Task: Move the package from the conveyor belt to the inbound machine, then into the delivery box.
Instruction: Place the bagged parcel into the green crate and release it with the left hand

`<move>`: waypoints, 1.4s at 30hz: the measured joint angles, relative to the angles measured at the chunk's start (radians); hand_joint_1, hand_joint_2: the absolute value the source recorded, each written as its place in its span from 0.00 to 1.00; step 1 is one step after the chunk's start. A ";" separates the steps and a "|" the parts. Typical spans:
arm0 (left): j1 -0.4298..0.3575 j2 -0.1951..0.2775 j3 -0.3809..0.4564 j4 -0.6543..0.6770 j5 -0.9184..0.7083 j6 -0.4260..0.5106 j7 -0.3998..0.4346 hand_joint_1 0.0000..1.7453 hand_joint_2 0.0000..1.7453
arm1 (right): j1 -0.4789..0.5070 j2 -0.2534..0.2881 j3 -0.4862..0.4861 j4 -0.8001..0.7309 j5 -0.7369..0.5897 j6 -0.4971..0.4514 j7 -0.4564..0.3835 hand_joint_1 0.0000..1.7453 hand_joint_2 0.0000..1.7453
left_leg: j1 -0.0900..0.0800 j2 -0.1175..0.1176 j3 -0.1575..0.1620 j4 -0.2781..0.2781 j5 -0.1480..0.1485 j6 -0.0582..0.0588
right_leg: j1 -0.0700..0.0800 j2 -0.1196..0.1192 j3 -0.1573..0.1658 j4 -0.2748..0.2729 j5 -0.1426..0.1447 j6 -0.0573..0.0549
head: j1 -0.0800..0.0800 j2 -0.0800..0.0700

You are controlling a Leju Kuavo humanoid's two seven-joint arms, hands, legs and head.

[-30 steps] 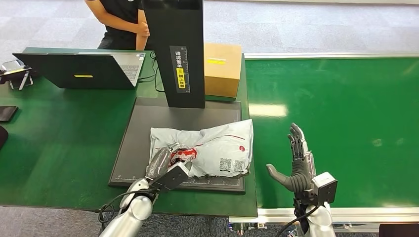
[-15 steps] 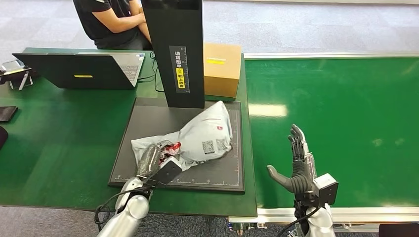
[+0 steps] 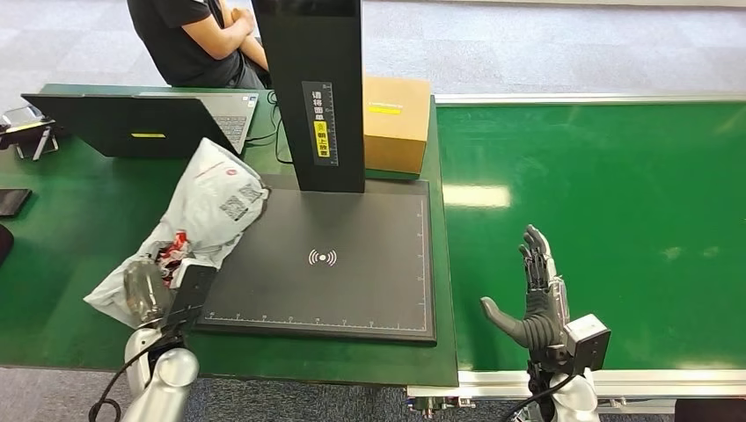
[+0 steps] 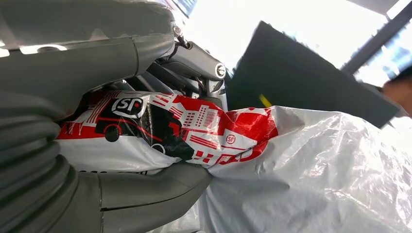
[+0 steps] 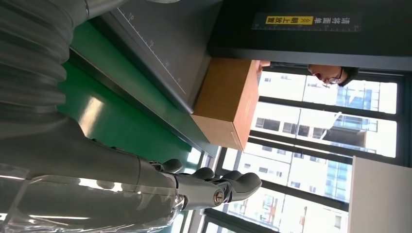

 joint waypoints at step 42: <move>0.059 -0.095 0.039 -0.150 0.816 -0.476 -0.255 0.00 1.00 | -0.001 0.001 0.009 -0.003 -0.029 -0.025 0.000 0.00 1.00 | 0.000 0.000 0.000 0.000 0.000 0.000 | 0.000 0.000 0.000 0.000 0.000 0.000 | 0.000 0.000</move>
